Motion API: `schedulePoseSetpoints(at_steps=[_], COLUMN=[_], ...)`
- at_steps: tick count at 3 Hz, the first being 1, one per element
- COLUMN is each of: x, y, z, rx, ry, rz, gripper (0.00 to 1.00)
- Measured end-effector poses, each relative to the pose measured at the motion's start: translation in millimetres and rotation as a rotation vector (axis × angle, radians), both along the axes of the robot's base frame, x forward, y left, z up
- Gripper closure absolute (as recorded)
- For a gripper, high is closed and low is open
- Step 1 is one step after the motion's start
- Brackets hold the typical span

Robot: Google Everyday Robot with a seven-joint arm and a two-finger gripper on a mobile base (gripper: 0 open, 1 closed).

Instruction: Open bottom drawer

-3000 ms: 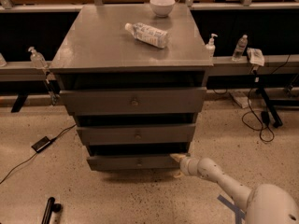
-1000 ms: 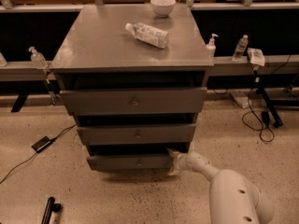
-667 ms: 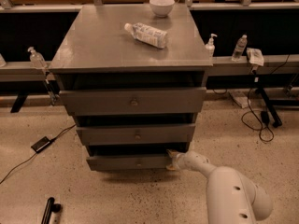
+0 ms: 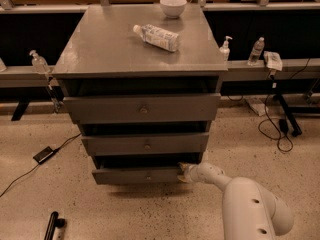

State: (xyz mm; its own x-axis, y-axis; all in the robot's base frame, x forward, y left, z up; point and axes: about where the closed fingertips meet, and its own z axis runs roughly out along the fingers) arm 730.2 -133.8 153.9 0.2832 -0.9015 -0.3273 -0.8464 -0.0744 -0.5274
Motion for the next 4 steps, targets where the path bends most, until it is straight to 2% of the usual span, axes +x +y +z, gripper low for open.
schedulePoseSetpoints(at_steps=[4], x=[-0.1], y=[0.0], z=[0.4], rx=[0.000], ry=[0.000], rz=[0.000], gripper=[1.00])
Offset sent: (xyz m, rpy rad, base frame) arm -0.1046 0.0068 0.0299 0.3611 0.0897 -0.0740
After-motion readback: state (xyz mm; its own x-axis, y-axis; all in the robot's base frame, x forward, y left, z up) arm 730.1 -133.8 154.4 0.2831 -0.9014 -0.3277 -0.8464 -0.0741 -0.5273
